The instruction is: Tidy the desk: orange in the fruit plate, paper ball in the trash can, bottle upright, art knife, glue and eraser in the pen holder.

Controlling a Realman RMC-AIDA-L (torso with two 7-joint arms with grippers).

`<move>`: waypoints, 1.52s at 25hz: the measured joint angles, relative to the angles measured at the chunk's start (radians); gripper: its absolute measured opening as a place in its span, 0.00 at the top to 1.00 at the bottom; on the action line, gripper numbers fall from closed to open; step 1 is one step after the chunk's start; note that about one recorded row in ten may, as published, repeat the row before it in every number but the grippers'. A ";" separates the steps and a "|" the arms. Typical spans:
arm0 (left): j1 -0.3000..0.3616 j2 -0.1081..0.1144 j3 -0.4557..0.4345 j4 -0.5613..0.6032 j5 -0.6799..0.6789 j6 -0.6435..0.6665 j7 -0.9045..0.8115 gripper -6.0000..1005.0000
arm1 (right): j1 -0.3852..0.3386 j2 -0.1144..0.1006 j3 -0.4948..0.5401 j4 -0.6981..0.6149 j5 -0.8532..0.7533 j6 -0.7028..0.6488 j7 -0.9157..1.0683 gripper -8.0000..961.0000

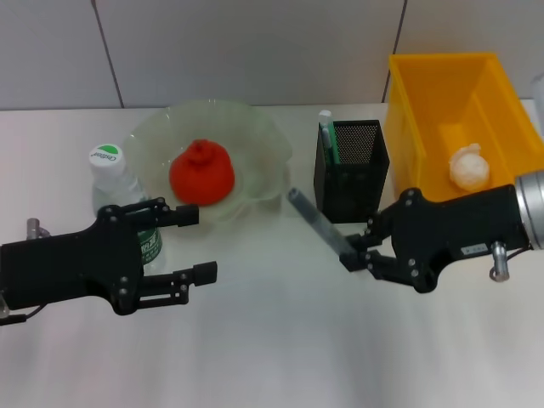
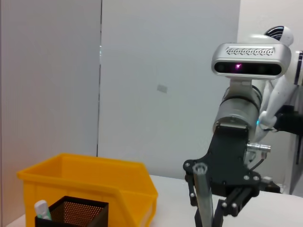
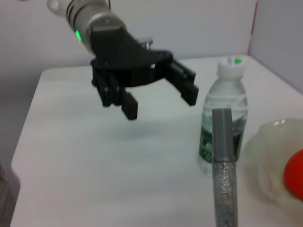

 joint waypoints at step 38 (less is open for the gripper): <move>-0.168 -0.001 0.189 0.029 0.155 -0.059 -0.137 0.27 | 0.204 -0.005 -0.034 0.048 -0.308 -0.204 0.173 0.85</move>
